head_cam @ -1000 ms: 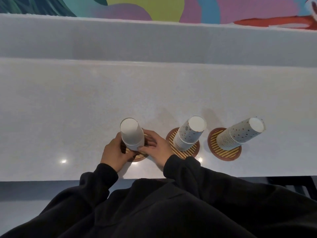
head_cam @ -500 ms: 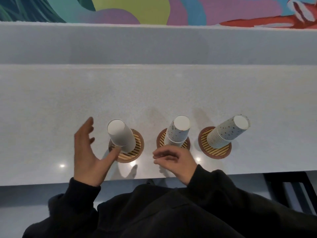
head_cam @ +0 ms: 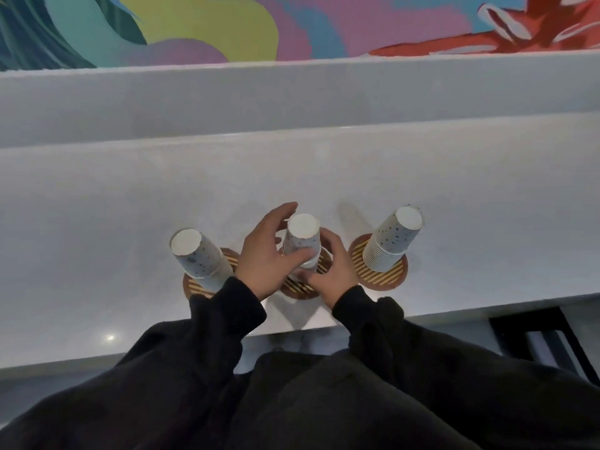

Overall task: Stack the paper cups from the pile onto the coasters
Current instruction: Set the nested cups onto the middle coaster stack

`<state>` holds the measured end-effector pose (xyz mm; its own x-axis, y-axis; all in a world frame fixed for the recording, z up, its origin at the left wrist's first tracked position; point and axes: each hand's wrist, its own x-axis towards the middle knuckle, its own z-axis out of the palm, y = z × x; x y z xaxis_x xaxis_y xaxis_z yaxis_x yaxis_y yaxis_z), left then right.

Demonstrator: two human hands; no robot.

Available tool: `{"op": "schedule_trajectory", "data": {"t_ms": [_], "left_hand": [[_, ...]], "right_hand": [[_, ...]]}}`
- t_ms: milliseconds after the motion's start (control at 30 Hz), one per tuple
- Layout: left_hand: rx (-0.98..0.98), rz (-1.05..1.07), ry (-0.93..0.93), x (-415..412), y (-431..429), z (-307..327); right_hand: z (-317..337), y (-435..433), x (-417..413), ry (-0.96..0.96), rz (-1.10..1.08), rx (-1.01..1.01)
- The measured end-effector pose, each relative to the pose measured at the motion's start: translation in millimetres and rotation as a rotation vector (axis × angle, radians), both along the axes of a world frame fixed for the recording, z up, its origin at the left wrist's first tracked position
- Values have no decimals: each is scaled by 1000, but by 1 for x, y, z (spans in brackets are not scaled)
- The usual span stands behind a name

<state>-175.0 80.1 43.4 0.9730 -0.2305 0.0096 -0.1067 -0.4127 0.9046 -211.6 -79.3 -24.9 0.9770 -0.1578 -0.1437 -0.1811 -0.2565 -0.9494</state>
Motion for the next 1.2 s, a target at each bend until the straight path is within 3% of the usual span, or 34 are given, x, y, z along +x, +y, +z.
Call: {"op": "schedule_trajectory", "data": {"t_ms": [933,1200], "left_hand": [[85,50,91,-2,-1,-32],[-31,59,15,-3,-3,-16]], "right_hand": [[-5,-12,2,79,47,53],[-3,-11,5,87,58,36]]}}
